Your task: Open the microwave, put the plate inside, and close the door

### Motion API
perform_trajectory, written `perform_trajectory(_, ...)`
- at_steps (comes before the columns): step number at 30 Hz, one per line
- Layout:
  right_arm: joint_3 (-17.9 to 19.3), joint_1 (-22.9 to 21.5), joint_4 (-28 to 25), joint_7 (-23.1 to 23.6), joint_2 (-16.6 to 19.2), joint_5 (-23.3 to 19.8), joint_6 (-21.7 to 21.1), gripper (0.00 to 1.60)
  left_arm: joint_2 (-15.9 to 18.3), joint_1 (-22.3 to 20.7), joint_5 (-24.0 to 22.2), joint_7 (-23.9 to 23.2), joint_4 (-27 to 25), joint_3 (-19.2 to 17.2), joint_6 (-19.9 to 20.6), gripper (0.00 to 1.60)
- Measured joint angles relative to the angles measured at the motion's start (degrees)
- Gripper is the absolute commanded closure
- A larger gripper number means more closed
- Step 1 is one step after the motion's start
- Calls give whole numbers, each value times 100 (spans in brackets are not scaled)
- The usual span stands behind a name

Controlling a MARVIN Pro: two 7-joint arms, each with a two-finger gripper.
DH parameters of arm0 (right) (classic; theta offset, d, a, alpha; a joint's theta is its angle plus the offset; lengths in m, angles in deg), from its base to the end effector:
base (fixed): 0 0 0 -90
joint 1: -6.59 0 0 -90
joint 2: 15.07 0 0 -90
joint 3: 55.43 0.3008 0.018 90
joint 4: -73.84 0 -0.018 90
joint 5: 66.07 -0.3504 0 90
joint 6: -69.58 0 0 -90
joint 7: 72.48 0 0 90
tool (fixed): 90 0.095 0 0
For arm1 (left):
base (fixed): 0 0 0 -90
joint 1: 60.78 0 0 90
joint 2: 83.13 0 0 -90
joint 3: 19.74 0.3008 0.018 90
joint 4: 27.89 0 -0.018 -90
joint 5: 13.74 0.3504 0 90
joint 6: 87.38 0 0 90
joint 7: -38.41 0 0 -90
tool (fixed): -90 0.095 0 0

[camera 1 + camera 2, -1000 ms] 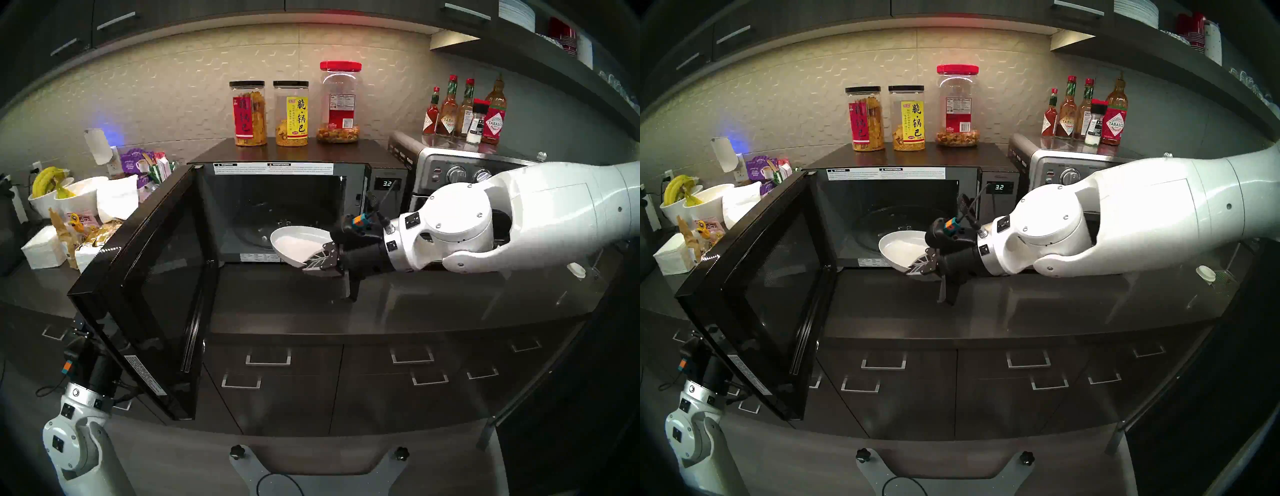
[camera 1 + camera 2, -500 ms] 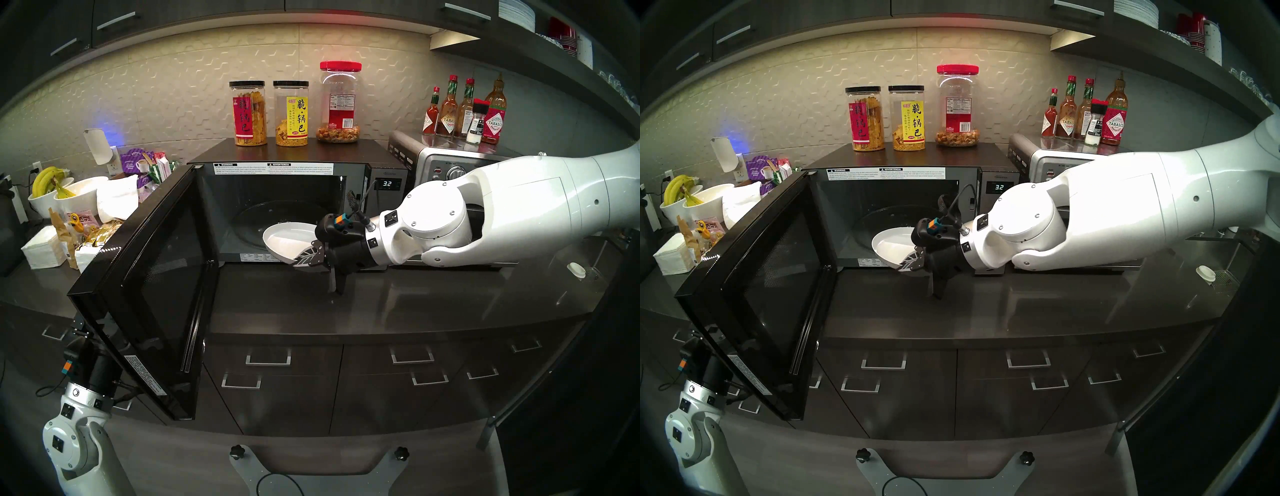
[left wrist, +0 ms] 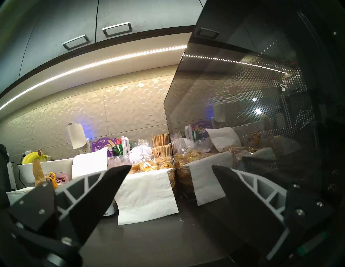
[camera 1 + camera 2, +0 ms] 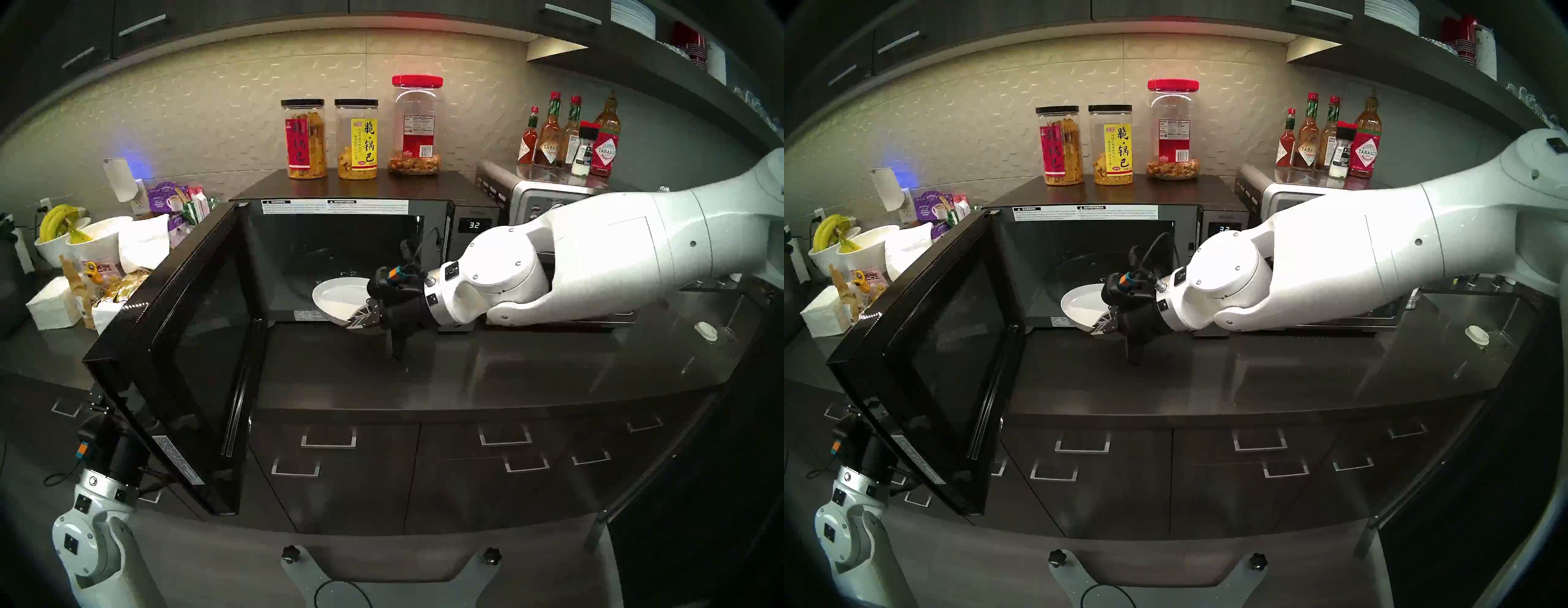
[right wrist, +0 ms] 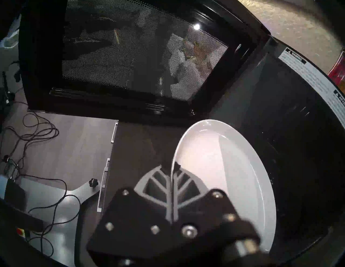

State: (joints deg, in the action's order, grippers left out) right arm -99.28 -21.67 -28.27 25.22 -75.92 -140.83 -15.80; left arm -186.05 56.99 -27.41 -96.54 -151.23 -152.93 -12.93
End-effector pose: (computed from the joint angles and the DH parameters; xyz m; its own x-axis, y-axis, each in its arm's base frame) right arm 0.4512 0.1849 -0.1106 -0.3118 0.6142 0.7249 0.8942 -0.0683 0.4425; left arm 0.2189 0.1811 -0.2315 -0.2907 -0.1889 0.9380 0.0020 -0.9804 -0.1968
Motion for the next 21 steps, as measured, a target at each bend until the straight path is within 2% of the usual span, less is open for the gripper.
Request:
perform_trajectory(10, 72, 301, 467, -132, -327, 154, 65, 160, 0, 0, 0, 0, 0, 0, 0, 0)
perform_trajectory(16, 187, 446, 734, -206, -498, 12, 35, 160, 0, 0, 0, 0, 0, 0, 0, 0)
perform_trajectory(21, 347, 621, 991, -277, -696, -272, -95, 160, 0, 0, 0, 0, 0, 0, 0, 0)
